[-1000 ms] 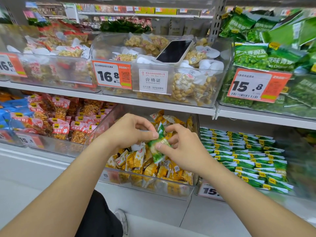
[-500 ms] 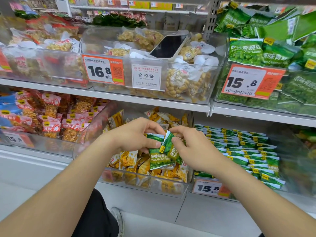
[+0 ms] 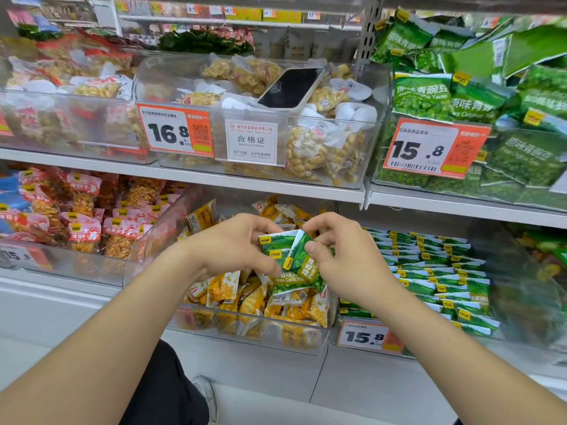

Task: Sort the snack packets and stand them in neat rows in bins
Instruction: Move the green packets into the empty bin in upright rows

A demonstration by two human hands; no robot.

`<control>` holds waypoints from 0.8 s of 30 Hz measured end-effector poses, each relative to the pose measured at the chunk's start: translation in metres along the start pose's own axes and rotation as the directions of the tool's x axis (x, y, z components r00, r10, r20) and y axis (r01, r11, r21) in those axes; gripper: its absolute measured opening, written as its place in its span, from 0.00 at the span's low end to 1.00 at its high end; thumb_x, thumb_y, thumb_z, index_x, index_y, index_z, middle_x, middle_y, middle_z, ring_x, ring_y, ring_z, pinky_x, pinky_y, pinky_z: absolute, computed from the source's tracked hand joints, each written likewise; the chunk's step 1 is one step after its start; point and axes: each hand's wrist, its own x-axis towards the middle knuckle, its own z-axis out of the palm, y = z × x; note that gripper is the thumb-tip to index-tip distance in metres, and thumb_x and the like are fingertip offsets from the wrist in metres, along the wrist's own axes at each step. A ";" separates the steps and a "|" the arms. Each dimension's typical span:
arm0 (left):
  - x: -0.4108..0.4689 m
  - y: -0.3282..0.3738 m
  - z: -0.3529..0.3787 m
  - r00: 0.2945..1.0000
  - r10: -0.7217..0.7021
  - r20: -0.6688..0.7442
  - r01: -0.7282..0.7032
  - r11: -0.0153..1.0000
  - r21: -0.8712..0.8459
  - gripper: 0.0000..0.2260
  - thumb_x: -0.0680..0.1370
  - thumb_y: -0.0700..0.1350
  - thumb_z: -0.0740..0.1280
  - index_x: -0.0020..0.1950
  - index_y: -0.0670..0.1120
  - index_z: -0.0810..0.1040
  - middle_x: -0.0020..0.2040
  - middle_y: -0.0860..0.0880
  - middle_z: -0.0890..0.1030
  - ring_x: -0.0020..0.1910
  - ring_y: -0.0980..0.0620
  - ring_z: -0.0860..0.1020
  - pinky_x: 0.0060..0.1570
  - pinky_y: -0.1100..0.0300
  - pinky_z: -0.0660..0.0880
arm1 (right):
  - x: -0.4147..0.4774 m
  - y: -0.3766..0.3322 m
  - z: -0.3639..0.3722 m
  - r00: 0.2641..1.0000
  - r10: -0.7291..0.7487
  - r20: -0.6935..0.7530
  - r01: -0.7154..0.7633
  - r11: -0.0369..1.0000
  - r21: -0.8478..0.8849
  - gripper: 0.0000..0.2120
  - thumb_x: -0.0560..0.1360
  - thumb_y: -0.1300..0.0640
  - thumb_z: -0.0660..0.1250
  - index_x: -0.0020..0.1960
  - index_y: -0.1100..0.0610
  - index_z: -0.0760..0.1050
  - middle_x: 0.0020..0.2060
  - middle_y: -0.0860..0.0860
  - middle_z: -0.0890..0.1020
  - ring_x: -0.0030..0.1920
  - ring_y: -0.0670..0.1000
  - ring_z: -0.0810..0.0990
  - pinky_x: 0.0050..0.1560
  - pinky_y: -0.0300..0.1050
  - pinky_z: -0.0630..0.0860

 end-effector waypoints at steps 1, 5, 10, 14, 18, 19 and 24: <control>-0.001 0.001 0.000 1.000 0.003 0.016 -0.003 1.000 0.013 0.22 0.71 0.33 0.80 0.63 0.45 0.81 0.53 0.44 0.88 0.55 0.37 0.85 0.64 0.41 0.80 | -0.001 -0.002 0.000 0.999 -0.012 -0.040 0.012 1.000 0.011 0.10 0.82 0.55 0.70 0.60 0.43 0.77 0.44 0.44 0.84 0.48 0.43 0.80 0.45 0.42 0.73; -0.004 0.002 0.003 0.999 0.022 0.035 -0.020 0.999 -0.048 0.21 0.73 0.34 0.80 0.63 0.46 0.83 0.55 0.46 0.88 0.55 0.41 0.86 0.58 0.50 0.83 | -0.006 -0.009 0.005 0.985 -0.061 -0.159 0.071 0.996 0.056 0.15 0.83 0.57 0.67 0.69 0.47 0.77 0.51 0.41 0.83 0.55 0.43 0.79 0.52 0.40 0.69; -0.005 0.003 0.006 1.000 0.004 0.002 -0.004 0.995 -0.101 0.19 0.76 0.36 0.78 0.64 0.51 0.83 0.56 0.50 0.88 0.47 0.55 0.84 0.43 0.59 0.80 | -0.009 -0.008 0.010 0.964 -0.094 -0.247 0.090 0.996 -0.029 0.10 0.83 0.54 0.67 0.63 0.48 0.80 0.53 0.43 0.80 0.56 0.46 0.78 0.57 0.43 0.73; -0.005 0.004 0.007 0.999 0.032 -0.006 -0.033 0.988 -0.151 0.20 0.75 0.36 0.78 0.65 0.48 0.82 0.57 0.48 0.88 0.49 0.52 0.86 0.53 0.50 0.83 | -0.007 -0.006 0.006 0.978 -0.027 -0.209 0.040 0.998 0.058 0.05 0.83 0.53 0.67 0.52 0.43 0.75 0.47 0.43 0.79 0.46 0.41 0.77 0.47 0.37 0.71; -0.009 0.008 0.009 0.996 0.093 -0.015 -0.094 0.974 -0.207 0.24 0.69 0.34 0.81 0.64 0.43 0.83 0.51 0.45 0.88 0.42 0.51 0.85 0.48 0.53 0.82 | -0.008 -0.004 -0.001 0.995 0.046 -0.093 -0.025 0.978 0.208 0.02 0.84 0.50 0.66 0.53 0.45 0.74 0.46 0.44 0.80 0.43 0.44 0.79 0.46 0.44 0.75; -0.009 0.009 0.010 0.993 0.108 -0.038 -0.114 0.971 -0.208 0.25 0.67 0.35 0.82 0.63 0.43 0.83 0.51 0.45 0.88 0.42 0.51 0.85 0.48 0.54 0.82 | -0.008 -0.003 -0.003 0.997 0.053 -0.062 -0.038 0.975 0.221 0.02 0.84 0.49 0.65 0.55 0.47 0.74 0.47 0.44 0.80 0.44 0.46 0.79 0.47 0.46 0.76; -0.010 0.021 0.026 0.975 0.194 -0.112 -0.216 0.946 -0.241 0.25 0.65 0.43 0.83 0.62 0.46 0.84 0.53 0.45 0.88 0.53 0.48 0.87 0.58 0.52 0.81 | -0.014 0.002 -0.015 0.991 0.132 -0.028 -0.116 0.939 0.323 0.04 0.85 0.48 0.64 0.56 0.48 0.73 0.49 0.52 0.83 0.49 0.58 0.83 0.54 0.64 0.81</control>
